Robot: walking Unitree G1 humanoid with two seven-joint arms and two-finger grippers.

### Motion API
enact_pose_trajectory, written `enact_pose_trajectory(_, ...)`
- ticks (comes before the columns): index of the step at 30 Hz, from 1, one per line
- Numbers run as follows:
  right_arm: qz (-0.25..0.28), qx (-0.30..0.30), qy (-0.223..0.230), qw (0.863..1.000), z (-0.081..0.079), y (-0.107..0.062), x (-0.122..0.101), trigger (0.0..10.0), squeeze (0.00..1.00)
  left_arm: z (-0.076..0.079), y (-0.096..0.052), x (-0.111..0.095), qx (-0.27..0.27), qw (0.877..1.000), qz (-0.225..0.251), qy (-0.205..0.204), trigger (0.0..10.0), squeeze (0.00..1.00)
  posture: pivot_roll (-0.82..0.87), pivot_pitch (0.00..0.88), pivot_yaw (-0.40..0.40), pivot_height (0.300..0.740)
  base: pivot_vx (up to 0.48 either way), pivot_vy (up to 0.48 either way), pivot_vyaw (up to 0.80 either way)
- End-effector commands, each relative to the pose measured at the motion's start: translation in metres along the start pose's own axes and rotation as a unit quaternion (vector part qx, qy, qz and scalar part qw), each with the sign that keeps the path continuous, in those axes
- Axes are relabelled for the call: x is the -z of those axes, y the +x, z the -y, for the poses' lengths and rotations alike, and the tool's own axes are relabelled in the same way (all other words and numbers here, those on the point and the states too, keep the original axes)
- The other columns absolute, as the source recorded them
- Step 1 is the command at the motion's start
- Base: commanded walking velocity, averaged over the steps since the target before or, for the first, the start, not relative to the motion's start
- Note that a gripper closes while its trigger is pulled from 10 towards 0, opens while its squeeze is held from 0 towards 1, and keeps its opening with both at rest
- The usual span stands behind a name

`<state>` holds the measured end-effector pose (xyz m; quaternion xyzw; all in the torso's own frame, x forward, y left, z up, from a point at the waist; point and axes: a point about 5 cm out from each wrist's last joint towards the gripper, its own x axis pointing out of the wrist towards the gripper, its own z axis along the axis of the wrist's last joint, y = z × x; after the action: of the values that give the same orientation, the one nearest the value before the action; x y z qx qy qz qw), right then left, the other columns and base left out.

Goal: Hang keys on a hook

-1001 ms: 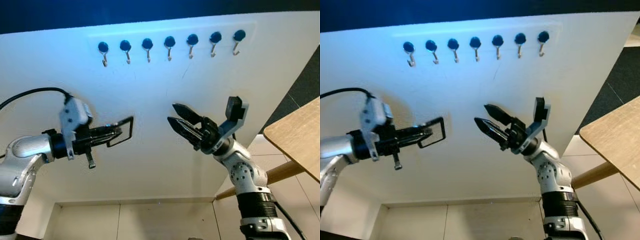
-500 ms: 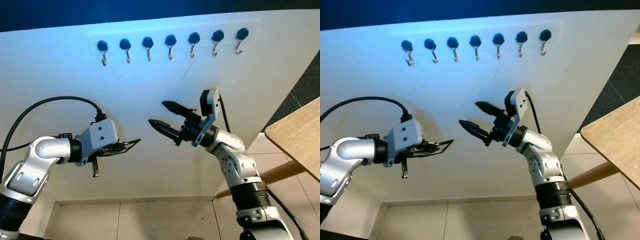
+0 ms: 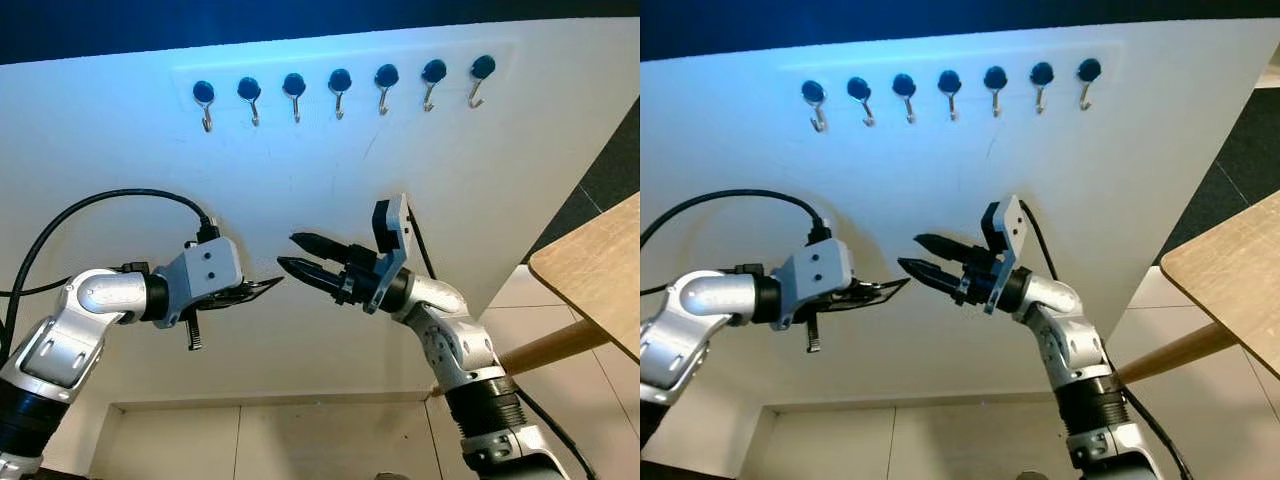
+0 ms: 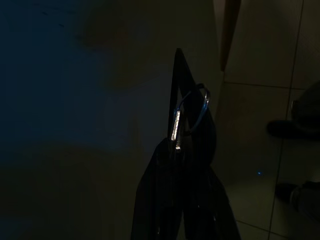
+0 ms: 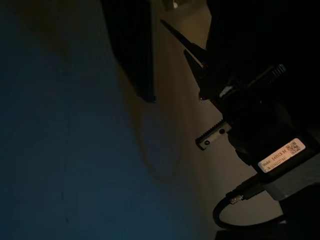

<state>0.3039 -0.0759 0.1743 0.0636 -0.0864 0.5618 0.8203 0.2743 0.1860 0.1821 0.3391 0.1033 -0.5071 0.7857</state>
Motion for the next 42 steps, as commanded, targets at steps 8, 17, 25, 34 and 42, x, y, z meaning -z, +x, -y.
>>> enact_pose_trajectory(8, -0.042, -0.01, -0.037, 0.998, -0.01, 0.011, 0.012, 10.0, 0.0, 0.001, 0.007, -0.002, 0.004, 1.0, 0.004, 0.002, 10.0, 0.0, -0.06, 0.087, 0.073, 0.74, 0.0, 0.0, 0.0)
enact_pose_trajectory(17, -0.048, -0.044, -0.037, 0.997, -0.019, 0.017, 0.015, 10.0, 0.0, 0.002, 0.011, -0.003, 0.005, 1.0, 0.008, 0.003, 10.0, 0.0, -0.06, 0.078, 0.071, 0.74, 0.0, 0.0, 0.0)
enact_pose_trajectory(25, -0.065, -0.044, -0.052, 0.996, -0.022, 0.023, 0.021, 10.0, 0.0, 0.002, 0.013, -0.007, 0.007, 1.0, 0.018, 0.004, 10.0, 0.0, -0.06, 0.072, 0.069, 0.74, 0.0, 0.0, 0.0)
enact_pose_trajectory(34, -0.086, 0.003, -0.07, 0.994, -0.013, 0.024, 0.026, 10.0, 0.0, 0.002, 0.011, -0.011, 0.004, 1.0, 0.029, 0.004, 10.0, 0.0, -0.06, 0.074, 0.069, 0.74, 0.0, 0.0, 0.0)
enact_pose_trajectory(42, -0.109, 0.03, -0.084, 0.99, -0.005, 0.02, 0.03, 10.0, 0.0, 0.0, 0.008, -0.012, -0.005, 1.0, 0.031, 0.003, 10.0, 0.0, -0.06, 0.079, 0.071, 0.74, 0.0, 0.0, 0.0)
